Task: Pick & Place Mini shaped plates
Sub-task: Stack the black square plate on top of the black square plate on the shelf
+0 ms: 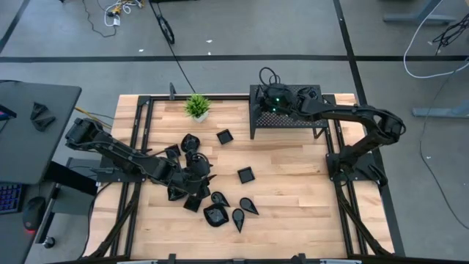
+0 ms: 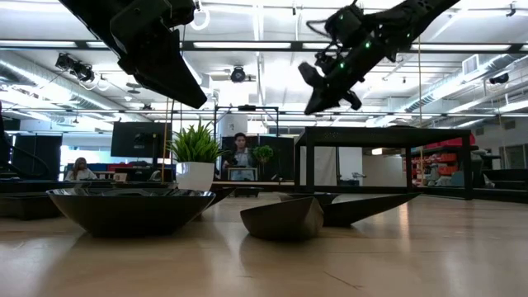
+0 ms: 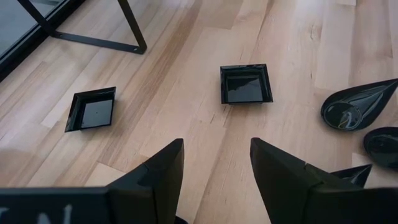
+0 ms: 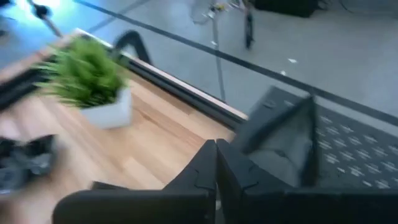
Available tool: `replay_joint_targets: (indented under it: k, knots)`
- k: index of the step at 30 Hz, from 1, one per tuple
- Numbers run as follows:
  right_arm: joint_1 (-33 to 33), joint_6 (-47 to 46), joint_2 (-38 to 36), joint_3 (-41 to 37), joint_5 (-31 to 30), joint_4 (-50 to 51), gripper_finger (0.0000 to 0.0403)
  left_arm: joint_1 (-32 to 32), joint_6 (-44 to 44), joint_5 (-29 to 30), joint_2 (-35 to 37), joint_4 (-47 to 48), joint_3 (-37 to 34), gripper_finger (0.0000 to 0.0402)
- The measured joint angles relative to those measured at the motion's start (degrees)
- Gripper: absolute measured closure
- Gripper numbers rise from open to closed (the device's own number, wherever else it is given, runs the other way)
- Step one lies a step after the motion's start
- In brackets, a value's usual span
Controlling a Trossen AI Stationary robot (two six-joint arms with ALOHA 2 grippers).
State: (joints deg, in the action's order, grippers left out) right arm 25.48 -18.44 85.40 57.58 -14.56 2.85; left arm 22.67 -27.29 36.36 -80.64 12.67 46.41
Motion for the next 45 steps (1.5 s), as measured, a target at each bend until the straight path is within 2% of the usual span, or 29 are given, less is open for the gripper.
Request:
replay_joint_targets:
  k: [5, 12, 19, 24, 29, 33, 36, 39, 45]
  knots:
    - [-6.90, 4.26, -2.35, 0.00, -0.03, -1.61, 0.0394, -0.02, -0.14, 0.00, 0.00, 0.03, 0.02, 0.0209]
    - [-23.11, 11.60, -2.22, 0.00, 0.02, -0.93, 0.0394, 0.05, -0.78, -0.11, 0.00, 0.02, 0.00, 0.0209]
    - [-37.75, 15.55, -2.14, -0.02, 5.47, 6.18, 0.0393, 0.05, -2.05, -0.15, 0.00, 0.04, 0.00, 0.0209]
    - [-44.86, 16.99, -2.12, -0.01, 3.61, 15.01, 0.0371, 0.05, -2.03, -0.15, 0.00, 0.00, 0.00, 0.0209]
    - [-46.29, 11.73, -2.10, -0.13, 1.40, 20.68, 0.0322, 0.05, -2.01, -0.15, 0.00, 0.00, 0.00, 0.0209]
    - [-45.68, 10.28, -2.10, -2.89, 1.25, 20.05, 0.0270, 0.05, -1.56, -0.16, 0.00, 0.00, 0.00, 0.0209]
    - [-44.59, 11.61, -2.10, -7.87, -0.13, 12.15, 0.0239, 0.00, -1.40, -0.15, 0.00, 0.00, 0.00, 0.0209]
    - [-44.02, 17.59, -2.05, -13.86, -0.01, -0.01, 0.0224, 0.00, -1.42, -0.15, 0.00, 0.02, 0.00, 0.0209]
    - [-43.87, 28.56, -1.90, -21.05, 0.62, -15.57, 0.0229, -0.03, -1.42, -0.12, 0.00, 0.00, 0.00, 0.0209]
